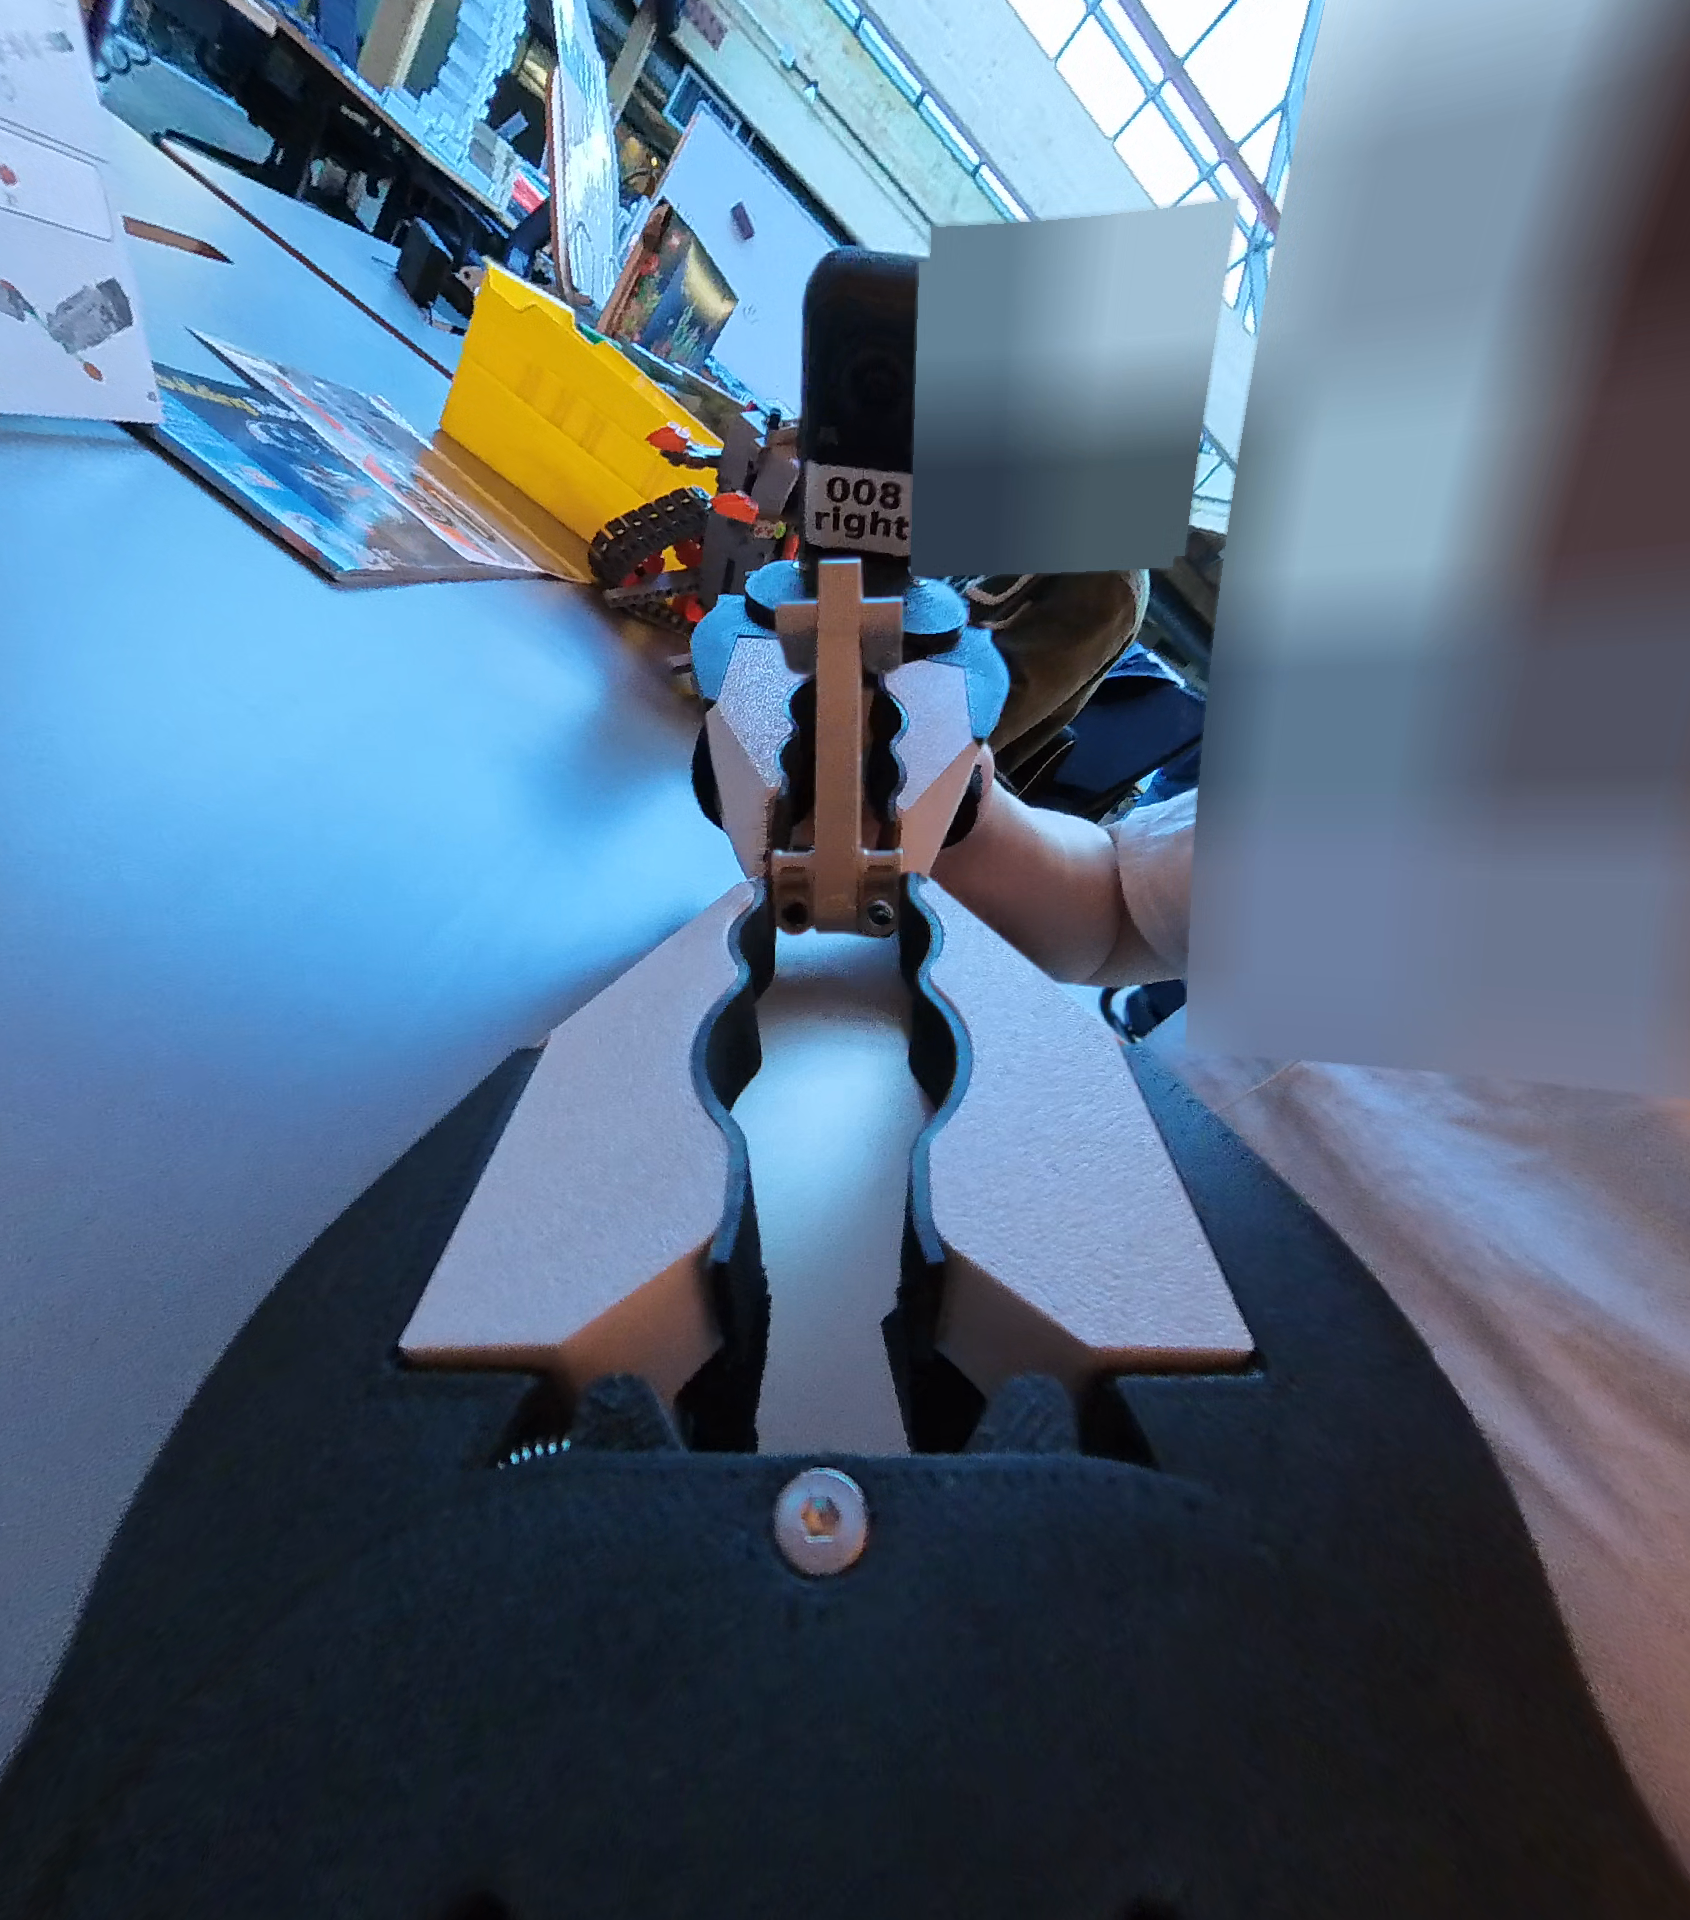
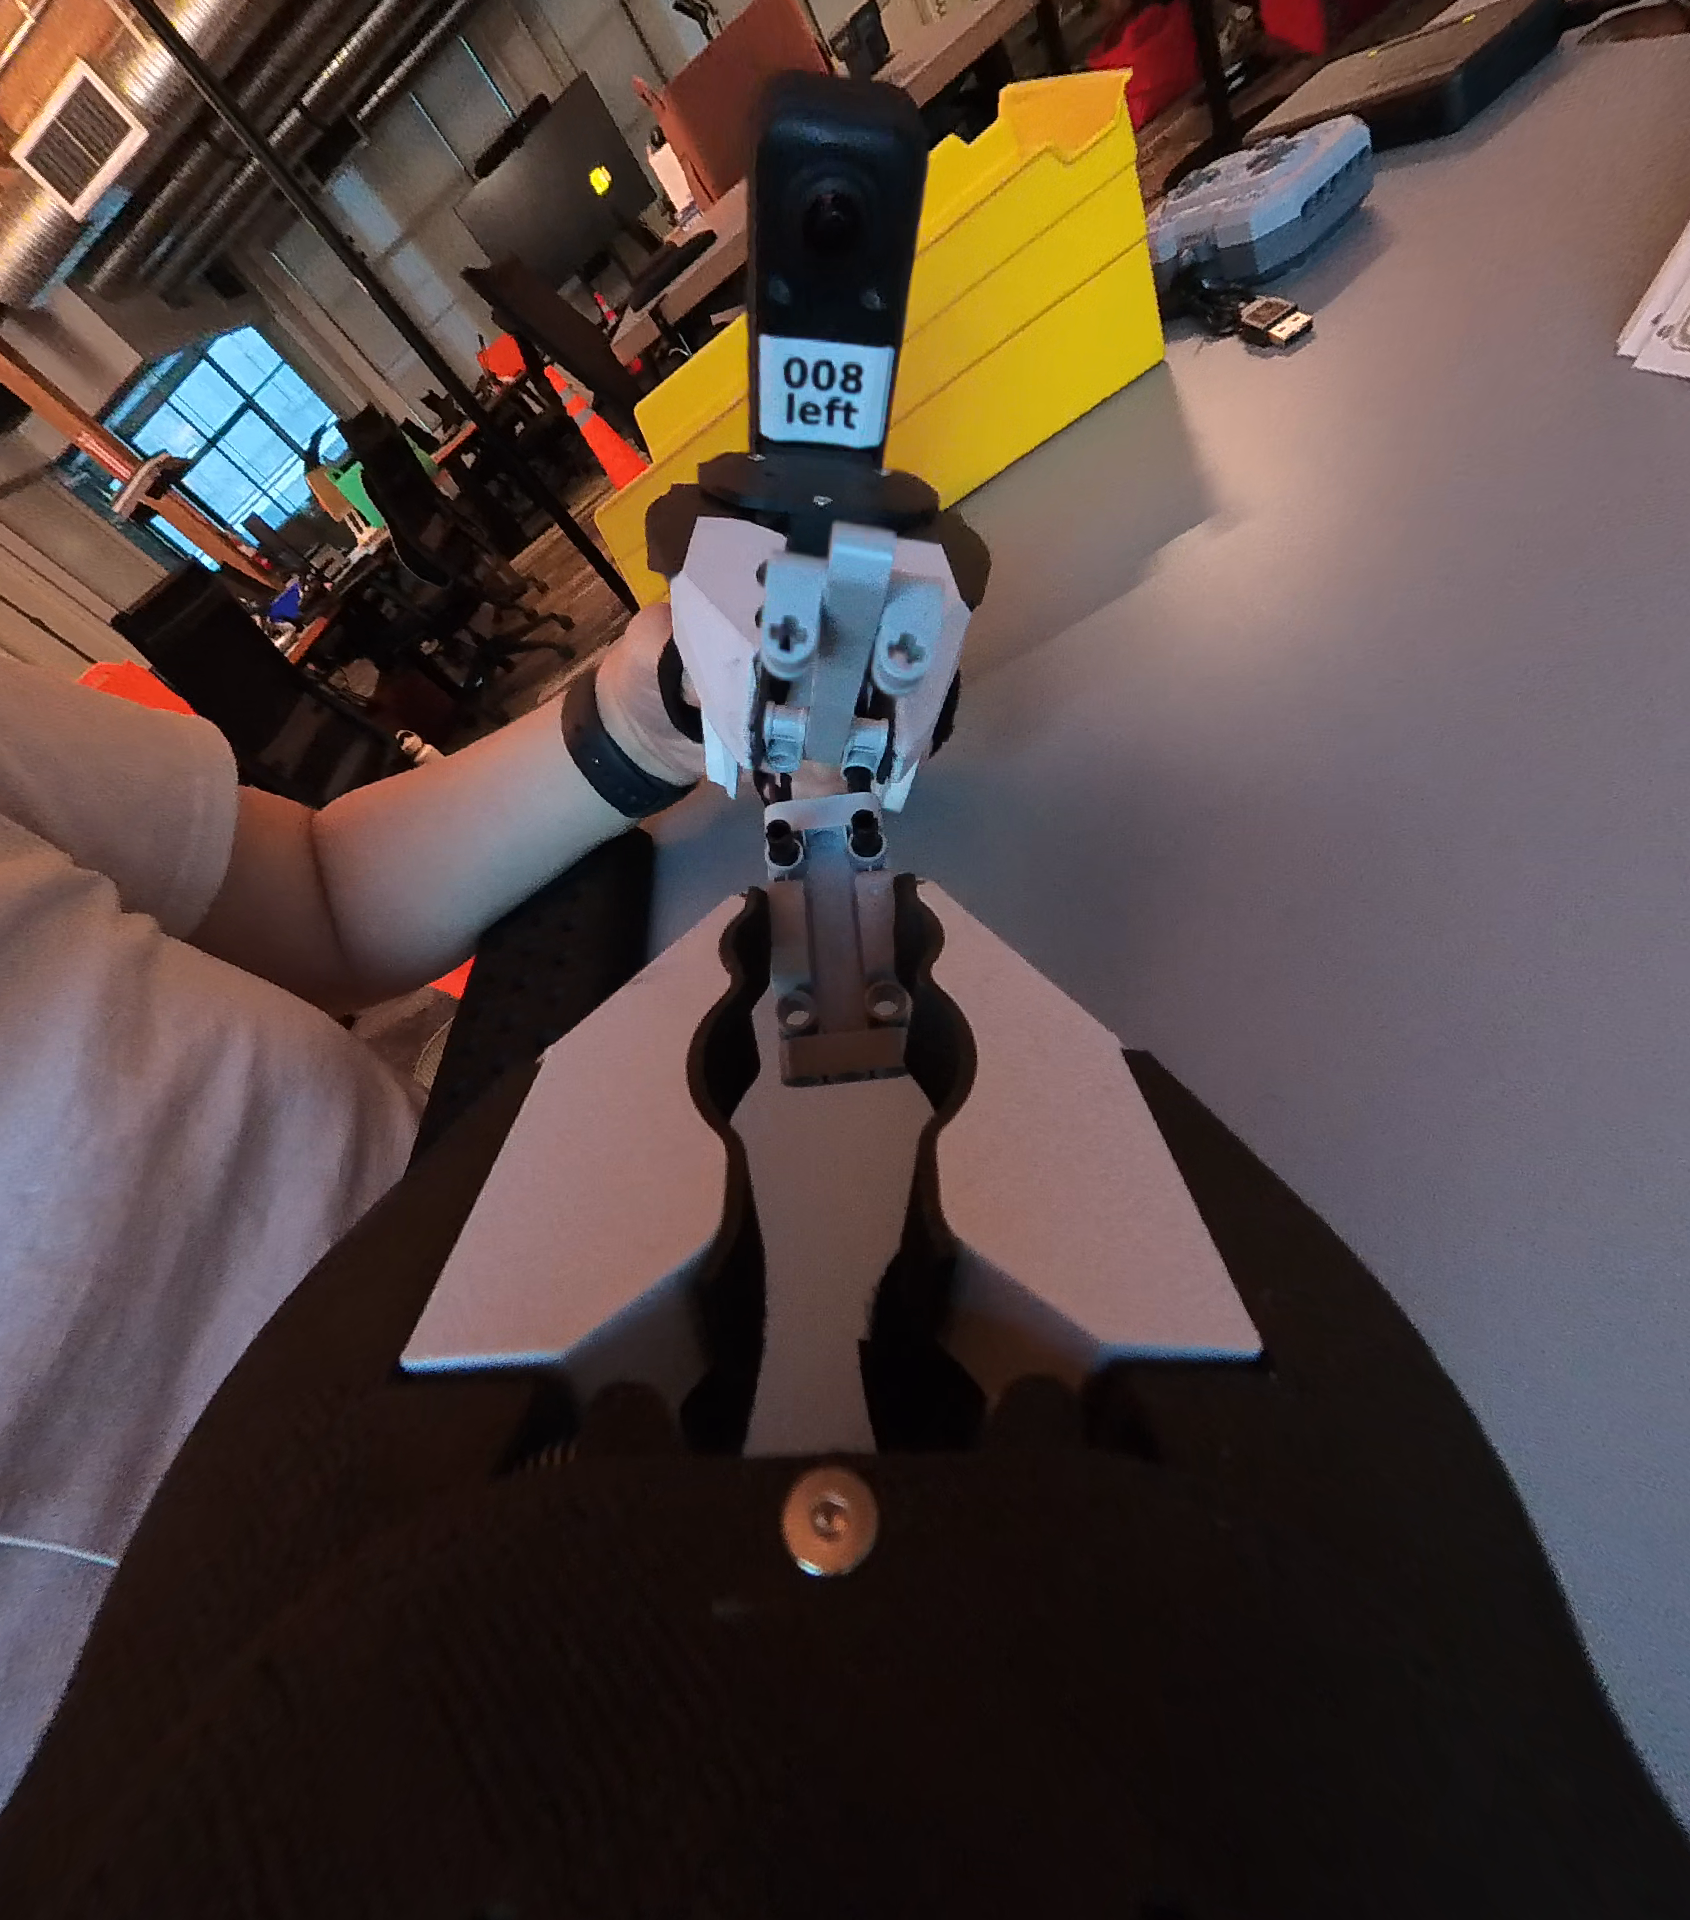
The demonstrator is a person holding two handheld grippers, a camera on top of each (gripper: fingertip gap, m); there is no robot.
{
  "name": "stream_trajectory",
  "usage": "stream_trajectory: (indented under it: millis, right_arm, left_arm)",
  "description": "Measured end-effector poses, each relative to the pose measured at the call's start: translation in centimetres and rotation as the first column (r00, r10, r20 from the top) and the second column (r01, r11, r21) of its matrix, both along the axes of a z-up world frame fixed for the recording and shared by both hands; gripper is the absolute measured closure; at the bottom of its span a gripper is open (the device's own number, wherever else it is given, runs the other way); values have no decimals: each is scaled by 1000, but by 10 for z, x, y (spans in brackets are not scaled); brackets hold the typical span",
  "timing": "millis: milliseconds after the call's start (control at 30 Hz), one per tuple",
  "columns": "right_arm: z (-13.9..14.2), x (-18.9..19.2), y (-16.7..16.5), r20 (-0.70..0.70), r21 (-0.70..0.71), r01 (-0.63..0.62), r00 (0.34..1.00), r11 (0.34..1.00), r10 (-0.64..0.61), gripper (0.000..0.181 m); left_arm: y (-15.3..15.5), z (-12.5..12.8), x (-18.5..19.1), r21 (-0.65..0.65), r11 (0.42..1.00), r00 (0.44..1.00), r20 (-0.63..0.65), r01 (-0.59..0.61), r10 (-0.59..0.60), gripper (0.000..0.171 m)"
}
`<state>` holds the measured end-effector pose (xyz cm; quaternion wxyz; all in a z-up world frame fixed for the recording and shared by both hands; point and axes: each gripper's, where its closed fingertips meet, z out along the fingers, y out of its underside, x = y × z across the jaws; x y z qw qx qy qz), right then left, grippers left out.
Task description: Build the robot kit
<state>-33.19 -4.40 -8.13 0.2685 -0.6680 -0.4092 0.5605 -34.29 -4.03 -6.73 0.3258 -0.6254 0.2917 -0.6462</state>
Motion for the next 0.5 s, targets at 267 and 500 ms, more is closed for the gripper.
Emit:
stream_trajectory:
  millis: [267,500]
  right_arm:
    - [13,2,1,-29,31,26,999,999,-25,158]
    - [18,4,2,-49,-55,41,998,998,-43,158]
  left_arm:
    - [1,15,1,16,1000,994,107,-14,12,151]
    - [2,18,2,34,999,991,132,-30,25,151]
